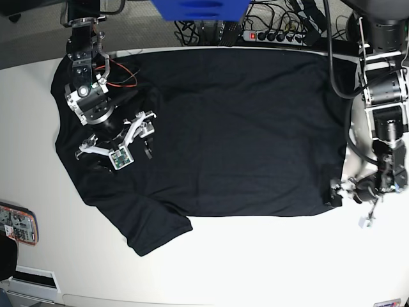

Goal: Fold the T-shirt properly
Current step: 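Release the shoulders and move both grippers down to the hem corners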

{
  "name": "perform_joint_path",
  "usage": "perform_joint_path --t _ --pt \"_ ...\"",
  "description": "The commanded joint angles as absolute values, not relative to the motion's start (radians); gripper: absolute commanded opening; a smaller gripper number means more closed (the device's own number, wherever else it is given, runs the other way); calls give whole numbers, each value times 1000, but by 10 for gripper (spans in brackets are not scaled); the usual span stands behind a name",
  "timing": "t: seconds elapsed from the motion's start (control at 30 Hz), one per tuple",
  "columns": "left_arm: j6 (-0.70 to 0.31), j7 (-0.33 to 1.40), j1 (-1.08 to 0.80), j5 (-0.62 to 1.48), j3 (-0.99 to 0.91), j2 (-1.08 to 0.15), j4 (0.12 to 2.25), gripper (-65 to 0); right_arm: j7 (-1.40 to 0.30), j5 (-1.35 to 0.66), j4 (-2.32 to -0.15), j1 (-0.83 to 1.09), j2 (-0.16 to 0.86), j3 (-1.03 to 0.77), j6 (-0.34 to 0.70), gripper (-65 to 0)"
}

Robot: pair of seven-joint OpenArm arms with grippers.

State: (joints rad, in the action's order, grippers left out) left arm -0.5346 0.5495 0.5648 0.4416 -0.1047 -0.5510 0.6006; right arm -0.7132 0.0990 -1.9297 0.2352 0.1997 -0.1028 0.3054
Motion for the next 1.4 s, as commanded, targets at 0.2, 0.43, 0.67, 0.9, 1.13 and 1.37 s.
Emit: perform_joint_path --t 0.2,0.43,0.67,0.9,1.13,1.37 --pt "-544 456 550 467 -105 -590 648 0 -688 94 -1948 223 208 -110 302 -139" --pt "-544 456 542 466 -105 -587 648 0 -688 94 -1948 223 208 -107 302 -139" --pt "-544 453 542 466 -105 -539 647 0 -687 94 -1949 223 208 -105 302 -139" --pt "-544 450 542 394 -110 -504 645 0 -685 94 -1951 223 208 -110 302 -139" --pt "-544 450 538 381 -110 -495 645 0 -684 94 -1951 225 208 -110 302 -139" --pt "-547 449 539 386 -111 -496 599 -242 -634 93 -1952 225 208 -111 302 -139"
